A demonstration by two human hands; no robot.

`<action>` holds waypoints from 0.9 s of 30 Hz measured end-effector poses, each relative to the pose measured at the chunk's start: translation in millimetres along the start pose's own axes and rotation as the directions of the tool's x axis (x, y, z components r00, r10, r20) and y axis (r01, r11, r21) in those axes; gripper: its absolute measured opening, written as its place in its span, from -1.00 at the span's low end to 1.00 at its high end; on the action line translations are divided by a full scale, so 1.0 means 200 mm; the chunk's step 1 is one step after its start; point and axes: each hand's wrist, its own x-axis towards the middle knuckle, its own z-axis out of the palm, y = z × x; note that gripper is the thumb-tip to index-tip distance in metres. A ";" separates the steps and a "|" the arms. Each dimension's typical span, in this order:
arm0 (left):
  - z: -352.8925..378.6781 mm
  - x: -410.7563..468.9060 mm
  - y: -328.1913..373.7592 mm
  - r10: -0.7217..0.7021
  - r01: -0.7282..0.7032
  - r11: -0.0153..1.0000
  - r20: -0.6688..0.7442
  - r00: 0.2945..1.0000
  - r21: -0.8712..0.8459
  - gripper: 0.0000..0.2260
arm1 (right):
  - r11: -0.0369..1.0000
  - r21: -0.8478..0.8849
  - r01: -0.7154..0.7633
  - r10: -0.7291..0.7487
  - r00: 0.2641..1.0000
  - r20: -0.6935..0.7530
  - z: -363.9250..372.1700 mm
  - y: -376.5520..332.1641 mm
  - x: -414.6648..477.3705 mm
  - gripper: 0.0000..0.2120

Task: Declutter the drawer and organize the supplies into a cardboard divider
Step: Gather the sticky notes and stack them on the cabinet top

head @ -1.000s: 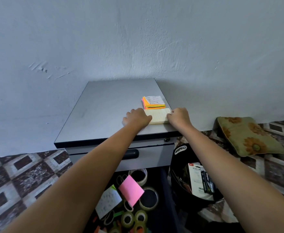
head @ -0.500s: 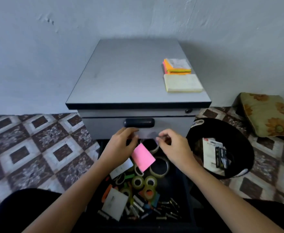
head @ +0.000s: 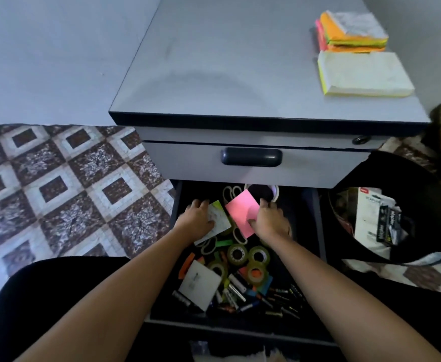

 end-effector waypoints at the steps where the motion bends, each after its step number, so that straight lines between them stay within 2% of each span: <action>1: 0.01 0.01 0.00 -0.005 0.005 1.000 0.008 1.000 0.008 -0.40 | 1.000 -0.018 -0.016 0.016 1.000 -0.019 0.02 0.00 0.01 -0.44; 5: 0.04 0.02 0.01 -0.007 0.007 1.000 -0.029 1.000 0.017 -0.44 | 0.998 0.058 -0.016 0.021 0.996 -0.083 0.07 0.01 0.03 -0.54; 8: 0.00 0.02 0.01 0.001 -0.005 0.997 -0.043 0.999 -0.075 -0.53 | 0.958 0.285 0.023 0.003 0.996 -0.091 0.03 0.03 0.03 -0.69; 10: -0.03 0.02 0.01 0.011 -0.019 0.991 -0.062 0.998 -0.133 -0.61 | 0.920 0.382 0.094 -0.059 0.993 -0.102 -0.02 0.06 0.01 -0.79; 15: -0.10 0.00 0.01 -0.014 -0.018 0.950 -0.101 0.995 -0.311 -0.72 | 0.887 0.390 0.247 -0.244 0.968 -0.058 -0.23 0.19 -0.09 -0.80; 18: -0.13 -0.04 0.04 -0.040 -0.008 0.887 -0.095 0.995 -0.461 -0.72 | 0.861 0.382 0.335 -0.386 0.920 0.064 -0.35 0.19 -0.18 -0.77; 21: -0.11 -0.10 0.11 0.057 -0.048 0.794 -0.004 0.998 -0.606 -0.74 | 0.834 0.374 0.407 -0.478 0.870 0.120 -0.36 0.11 -0.25 -0.78; 24: -0.08 -0.16 0.19 0.173 -0.075 0.762 0.091 0.981 -0.643 -0.76 | 0.819 0.400 0.411 -0.470 0.881 0.059 -0.30 0.04 -0.28 -0.78; 27: -0.04 -0.22 0.23 0.186 -0.024 0.637 0.124 0.975 -0.770 -0.80 | 0.811 0.468 0.351 -0.364 0.929 -0.066 -0.22 0.01 -0.30 -0.80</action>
